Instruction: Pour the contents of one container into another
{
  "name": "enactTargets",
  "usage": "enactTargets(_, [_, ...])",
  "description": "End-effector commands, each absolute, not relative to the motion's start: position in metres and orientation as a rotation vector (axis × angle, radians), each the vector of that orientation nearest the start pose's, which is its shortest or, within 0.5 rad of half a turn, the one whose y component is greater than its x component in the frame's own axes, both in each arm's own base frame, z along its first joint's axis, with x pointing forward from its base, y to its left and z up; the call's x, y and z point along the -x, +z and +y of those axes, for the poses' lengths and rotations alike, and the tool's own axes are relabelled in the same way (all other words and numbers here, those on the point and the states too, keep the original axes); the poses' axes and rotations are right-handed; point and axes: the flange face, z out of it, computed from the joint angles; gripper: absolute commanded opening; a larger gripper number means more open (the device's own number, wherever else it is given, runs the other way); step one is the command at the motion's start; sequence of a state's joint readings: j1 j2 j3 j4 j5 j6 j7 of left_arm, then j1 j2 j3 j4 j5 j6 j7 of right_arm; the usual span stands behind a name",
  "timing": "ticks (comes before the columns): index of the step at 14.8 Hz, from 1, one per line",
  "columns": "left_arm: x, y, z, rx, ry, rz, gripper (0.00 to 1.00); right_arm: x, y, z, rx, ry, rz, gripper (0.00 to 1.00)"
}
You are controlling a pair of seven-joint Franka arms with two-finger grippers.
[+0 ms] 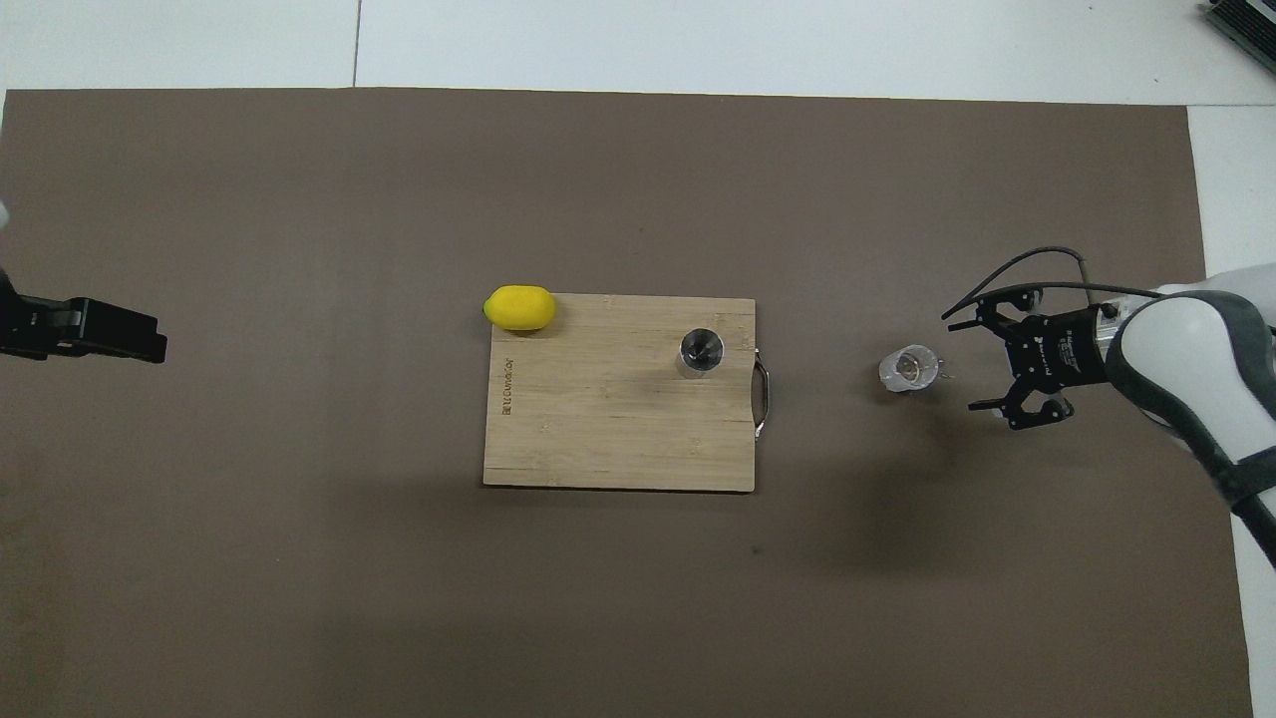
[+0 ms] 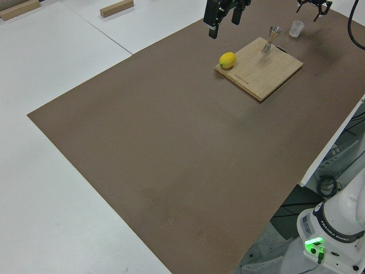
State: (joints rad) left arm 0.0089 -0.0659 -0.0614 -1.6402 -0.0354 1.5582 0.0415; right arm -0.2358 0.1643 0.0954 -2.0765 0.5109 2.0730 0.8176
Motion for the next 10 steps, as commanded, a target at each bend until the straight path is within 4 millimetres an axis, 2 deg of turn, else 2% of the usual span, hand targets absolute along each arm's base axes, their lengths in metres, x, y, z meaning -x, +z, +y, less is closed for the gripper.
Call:
enactTargets(1, [-0.525, 0.627, -0.03, 3.152, 0.005, 0.154, 1.0, -0.543, 0.359, -0.03, 2.481, 0.4, 1.351, 1.0])
enactTargets(4, [-0.525, 0.627, -0.03, 3.152, 0.003, 0.154, 1.0, -0.534, 0.373, -0.003, 2.714, 0.394, 1.073, 1.0])
enactTargets(6, [-0.525, 0.627, -0.03, 3.152, 0.005, 0.154, 1.0, -0.529, 0.386, 0.024, 2.883, 0.352, 0.844, 1.0])
enactTargets(8, [-0.525, 0.627, -0.03, 3.152, 0.005, 0.157, 1.0, -0.526, 0.4, 0.047, 2.959, 0.303, 0.702, 1.0])
enactTargets(10, [-0.525, 0.627, -0.03, 3.152, 0.003, 0.154, 1.0, -0.53, 0.428, 0.059, 2.986, 0.25, 0.53, 1.0])
